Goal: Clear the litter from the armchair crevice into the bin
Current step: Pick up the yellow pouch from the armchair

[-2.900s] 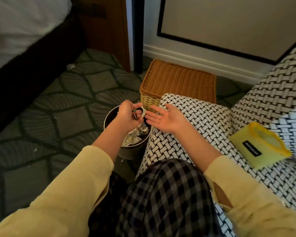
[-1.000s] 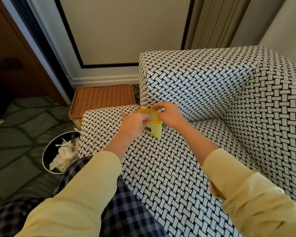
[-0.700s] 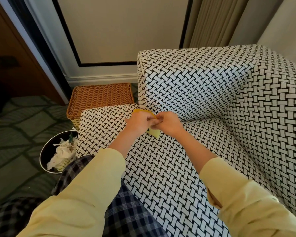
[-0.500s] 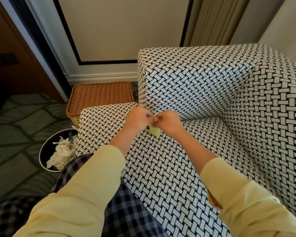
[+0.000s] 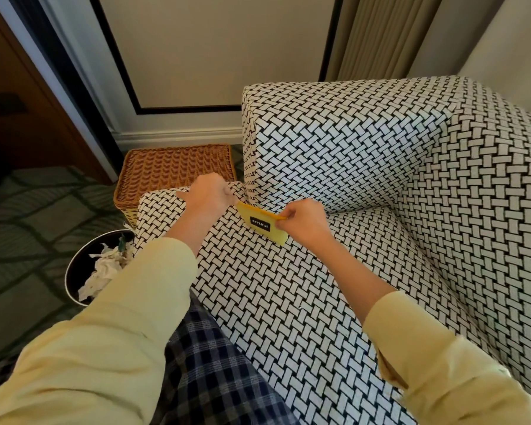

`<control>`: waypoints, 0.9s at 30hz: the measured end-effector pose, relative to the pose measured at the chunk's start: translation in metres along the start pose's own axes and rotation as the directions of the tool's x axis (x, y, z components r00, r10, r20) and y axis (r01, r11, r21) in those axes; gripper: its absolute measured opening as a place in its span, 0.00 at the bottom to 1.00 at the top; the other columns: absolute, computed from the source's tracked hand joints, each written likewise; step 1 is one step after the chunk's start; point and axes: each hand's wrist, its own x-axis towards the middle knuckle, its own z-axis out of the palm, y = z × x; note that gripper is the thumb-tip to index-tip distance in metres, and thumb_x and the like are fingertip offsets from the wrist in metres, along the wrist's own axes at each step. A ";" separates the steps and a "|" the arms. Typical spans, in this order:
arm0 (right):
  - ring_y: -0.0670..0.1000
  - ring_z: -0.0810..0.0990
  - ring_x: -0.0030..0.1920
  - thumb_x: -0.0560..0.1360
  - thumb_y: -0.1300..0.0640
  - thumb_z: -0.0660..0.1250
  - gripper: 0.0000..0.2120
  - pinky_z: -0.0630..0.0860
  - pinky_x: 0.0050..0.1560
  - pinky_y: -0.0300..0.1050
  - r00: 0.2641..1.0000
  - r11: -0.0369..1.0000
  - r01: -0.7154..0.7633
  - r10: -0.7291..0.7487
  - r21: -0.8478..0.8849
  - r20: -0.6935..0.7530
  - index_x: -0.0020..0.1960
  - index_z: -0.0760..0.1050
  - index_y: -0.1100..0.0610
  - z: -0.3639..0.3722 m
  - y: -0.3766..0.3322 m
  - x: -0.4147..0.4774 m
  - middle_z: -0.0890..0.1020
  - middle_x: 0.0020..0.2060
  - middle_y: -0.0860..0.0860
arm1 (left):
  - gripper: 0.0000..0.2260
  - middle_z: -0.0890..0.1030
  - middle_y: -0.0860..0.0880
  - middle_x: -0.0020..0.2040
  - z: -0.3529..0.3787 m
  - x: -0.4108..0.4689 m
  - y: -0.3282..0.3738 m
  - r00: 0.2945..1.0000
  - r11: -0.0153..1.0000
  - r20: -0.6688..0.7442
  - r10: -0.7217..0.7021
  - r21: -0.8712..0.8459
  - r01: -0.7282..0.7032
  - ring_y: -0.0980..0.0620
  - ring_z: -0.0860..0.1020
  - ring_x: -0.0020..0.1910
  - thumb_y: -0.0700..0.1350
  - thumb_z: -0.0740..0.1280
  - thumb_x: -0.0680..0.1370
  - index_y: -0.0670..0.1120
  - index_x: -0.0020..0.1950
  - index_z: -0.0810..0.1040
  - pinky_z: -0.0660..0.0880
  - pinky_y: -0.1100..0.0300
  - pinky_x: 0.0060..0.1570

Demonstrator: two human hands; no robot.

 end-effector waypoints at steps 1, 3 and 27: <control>0.45 0.73 0.37 0.71 0.60 0.69 0.02 0.68 0.35 0.32 1.000 1.000 -0.003 0.003 -0.021 0.013 0.41 0.81 0.57 0.000 -0.001 0.000 0.76 0.34 0.46 | 0.08 0.81 0.48 0.40 0.001 0.000 -0.001 1.000 1.000 -0.010 0.003 -0.005 -0.003 0.46 0.79 0.44 0.49 0.69 0.74 0.45 0.44 0.82 0.64 0.38 0.64; 0.46 0.72 0.36 0.70 0.63 0.66 0.05 0.71 0.34 0.35 0.998 0.997 -0.010 0.015 -0.082 0.062 0.36 0.76 0.56 0.000 -0.007 0.002 0.79 0.38 0.50 | 0.07 0.79 0.49 0.41 0.006 -0.002 0.000 0.998 0.997 -0.008 0.054 -0.063 -0.055 0.48 0.78 0.38 0.46 0.68 0.75 0.43 0.46 0.81 0.76 0.51 0.47; 0.55 0.85 0.38 0.73 0.65 0.62 0.09 0.80 0.41 0.43 0.977 0.986 -0.123 0.100 0.114 0.187 0.35 0.72 0.58 0.019 -0.067 0.010 0.82 0.39 0.57 | 0.21 0.75 0.40 0.59 -0.004 -0.005 -0.013 0.972 0.947 0.137 -0.192 -0.233 0.220 0.43 0.79 0.50 0.48 0.57 0.81 0.38 0.69 0.60 0.74 0.53 0.39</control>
